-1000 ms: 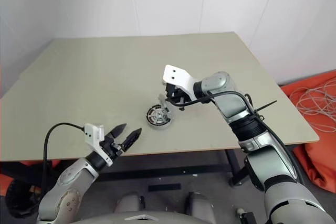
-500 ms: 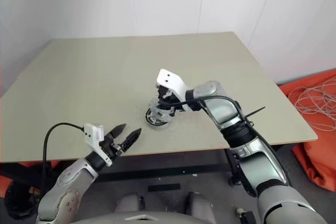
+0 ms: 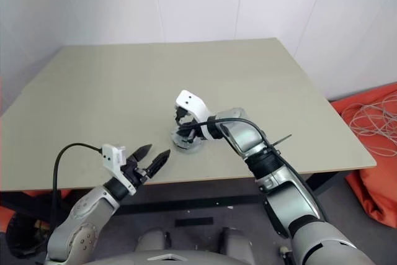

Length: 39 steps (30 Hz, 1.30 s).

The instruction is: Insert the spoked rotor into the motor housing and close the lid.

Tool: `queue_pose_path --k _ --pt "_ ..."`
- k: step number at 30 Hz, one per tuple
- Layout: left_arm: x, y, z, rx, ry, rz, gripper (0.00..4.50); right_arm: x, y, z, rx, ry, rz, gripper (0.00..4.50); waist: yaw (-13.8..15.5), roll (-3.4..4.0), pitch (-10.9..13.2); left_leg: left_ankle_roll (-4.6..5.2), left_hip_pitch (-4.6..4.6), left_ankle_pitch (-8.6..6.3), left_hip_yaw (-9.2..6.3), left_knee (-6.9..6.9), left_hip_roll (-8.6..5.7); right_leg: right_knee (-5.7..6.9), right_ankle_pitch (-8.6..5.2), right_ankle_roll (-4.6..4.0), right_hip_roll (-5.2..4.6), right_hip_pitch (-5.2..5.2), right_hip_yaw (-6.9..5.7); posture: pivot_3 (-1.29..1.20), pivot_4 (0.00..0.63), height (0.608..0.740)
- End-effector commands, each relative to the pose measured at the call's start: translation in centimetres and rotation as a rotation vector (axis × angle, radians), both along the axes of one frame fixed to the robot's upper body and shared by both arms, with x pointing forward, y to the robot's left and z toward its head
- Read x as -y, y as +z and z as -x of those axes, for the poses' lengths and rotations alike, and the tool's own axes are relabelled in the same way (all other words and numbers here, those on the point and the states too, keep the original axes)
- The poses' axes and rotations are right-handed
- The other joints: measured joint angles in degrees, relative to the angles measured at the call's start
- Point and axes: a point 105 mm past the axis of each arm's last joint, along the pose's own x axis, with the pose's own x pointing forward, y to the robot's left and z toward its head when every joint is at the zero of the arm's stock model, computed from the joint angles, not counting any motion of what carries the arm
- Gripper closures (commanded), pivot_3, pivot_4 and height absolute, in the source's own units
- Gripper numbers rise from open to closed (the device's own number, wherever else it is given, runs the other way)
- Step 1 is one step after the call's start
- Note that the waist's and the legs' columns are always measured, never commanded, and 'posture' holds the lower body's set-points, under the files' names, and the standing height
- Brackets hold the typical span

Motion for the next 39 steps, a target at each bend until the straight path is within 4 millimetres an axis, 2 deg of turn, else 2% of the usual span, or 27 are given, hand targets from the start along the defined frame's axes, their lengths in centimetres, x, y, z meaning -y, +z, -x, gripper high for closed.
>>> queue_pose_path --k 1,5,7,9,13,19,20,28,39 --pt "0.1 1.1 -0.2 0.041 -0.005 -0.008 0.00 0.1 -0.9 -0.1 0.002 -0.017 0.011 3.81 0.00 0.01 0.00 0.00 -0.01 0.00 0.00 0.00 0.00 0.00 0.00 0.00 0.00 0.00 0.00 0.00 0.000 0.740" --pt "-0.1 0.8 -0.5 0.038 -0.009 -0.010 0.00 0.0 -1.1 0.0 0.019 -0.017 -0.003 3.81 -0.01 0.00 -0.02 -0.01 0.10 0.00 0.00 0.00 0.00 0.00 0.00 0.01 0.00 0.08 0.00 0.00 0.000 0.740" --pt "-0.2 0.6 -0.6 0.036 -0.012 -0.011 0.00 -0.5 0.7 -0.9 0.041 -0.064 -0.097 3.81 -0.08 0.00 -0.02 -0.03 0.12 0.02 0.00 0.00 0.00 0.00 0.00 0.01 0.00 0.09 0.00 0.00 0.000 0.740" --pt "-0.3 0.5 -0.7 0.035 -0.015 -0.012 0.00 -0.5 2.6 -1.6 0.046 -0.091 -0.183 3.45 -0.08 -0.01 -0.01 -0.08 0.09 0.05 0.00 0.00 0.00 0.00 0.00 0.01 0.01 0.04 -0.01 0.00 0.000 0.740" --pt "-0.3 0.3 -0.7 0.033 -0.020 -0.012 0.00 -0.1 4.1 -2.0 0.074 -0.093 -0.217 2.22 0.04 -0.01 -0.01 -0.09 0.01 0.05 -0.02 0.00 -0.01 0.00 0.00 0.01 0.00 0.00 -0.01 0.00 0.000 0.740" --pt "-0.7 -0.1 -0.8 0.029 -0.019 -0.011 0.00 0.9 3.8 -2.0 0.062 -0.078 -0.189 0.16 0.02 -0.01 -0.01 -0.09 -0.04 0.05 -0.01 -0.03 0.00 -0.01 0.00 0.00 0.00 -0.03 -0.01 0.00 0.000 0.740" --pt "-0.9 -0.2 -0.8 0.028 -0.017 -0.012 0.00 1.2 3.7 -1.9 0.053 -0.074 -0.185 0.03 0.01 -0.01 -0.01 -0.09 -0.03 0.05 -0.01 -0.04 0.00 -0.01 0.00 0.00 0.00 -0.03 -0.01 0.00 0.000 0.740" --pt "-1.8 -0.8 -0.7 0.025 -0.006 -0.013 0.00 2.4 2.3 -0.1 0.006 0.008 -0.136 0.03 0.07 -0.01 -0.01 -0.08 0.00 0.05 -0.01 -0.03 0.00 -0.03 0.00 0.01 0.00 0.01 -0.01 0.00 0.000 0.740" --pt "-1.4 -0.5 -0.2 0.028 -0.009 -0.010 0.00 1.7 1.1 0.3 -0.016 0.007 -0.124 0.03 0.03 -0.01 -0.01 -0.08 0.00 0.05 -0.01 -0.03 0.00 -0.04 0.00 0.01 0.00 0.01 -0.01 0.00 0.000 0.740"
